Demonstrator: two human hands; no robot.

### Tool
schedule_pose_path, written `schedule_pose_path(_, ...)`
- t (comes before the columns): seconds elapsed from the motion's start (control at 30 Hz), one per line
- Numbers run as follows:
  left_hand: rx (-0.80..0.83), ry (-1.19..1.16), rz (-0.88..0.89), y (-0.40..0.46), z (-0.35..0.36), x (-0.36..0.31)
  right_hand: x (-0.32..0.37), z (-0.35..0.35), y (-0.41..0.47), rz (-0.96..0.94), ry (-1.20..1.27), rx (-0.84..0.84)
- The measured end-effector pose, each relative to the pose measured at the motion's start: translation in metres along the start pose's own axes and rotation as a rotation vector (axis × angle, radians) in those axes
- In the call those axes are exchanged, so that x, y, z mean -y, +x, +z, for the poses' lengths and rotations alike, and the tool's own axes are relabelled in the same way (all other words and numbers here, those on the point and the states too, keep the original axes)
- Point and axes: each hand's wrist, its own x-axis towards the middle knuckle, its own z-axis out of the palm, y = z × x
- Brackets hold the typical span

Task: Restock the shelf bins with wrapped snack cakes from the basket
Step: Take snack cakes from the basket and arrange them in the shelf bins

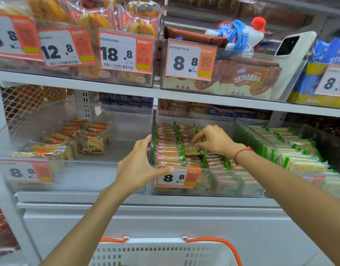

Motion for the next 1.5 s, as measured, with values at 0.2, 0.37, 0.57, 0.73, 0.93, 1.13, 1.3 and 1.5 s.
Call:
schedule_pose_path(0.2,-0.022,0.002,0.021,0.0,0.002,0.002,-0.007,0.025,-0.007,0.01,-0.012,-0.136)
schedule_pose_path(0.37,-0.032,0.008,0.026,0.001,0.003,0.004,-0.011,0.028,-0.005,0.006,-0.056,-0.077)
schedule_pose_path(0.57,-0.043,0.007,0.031,0.002,0.004,0.003,-0.011,0.031,0.002,0.07,0.01,-0.046)
schedule_pose_path(0.73,-0.032,0.012,0.023,0.003,0.004,0.004,-0.003,0.022,0.0,0.028,-0.059,0.026)
schedule_pose_path(0.93,-0.124,-0.091,0.102,-0.01,0.003,0.005,0.006,0.004,-0.032,0.003,0.076,-0.102)
schedule_pose_path(1.13,-0.248,0.119,0.245,-0.065,-0.006,-0.003,0.034,-0.002,-0.113,-0.089,0.248,-0.226)
schedule_pose_path(1.3,0.092,0.355,0.09,-0.104,0.009,0.016,0.043,0.049,-0.158,-0.144,0.116,0.142)
schedule_pose_path(1.5,0.524,0.518,-0.094,-0.152,0.07,0.08,0.04,0.143,-0.187,-0.029,-0.076,0.801)
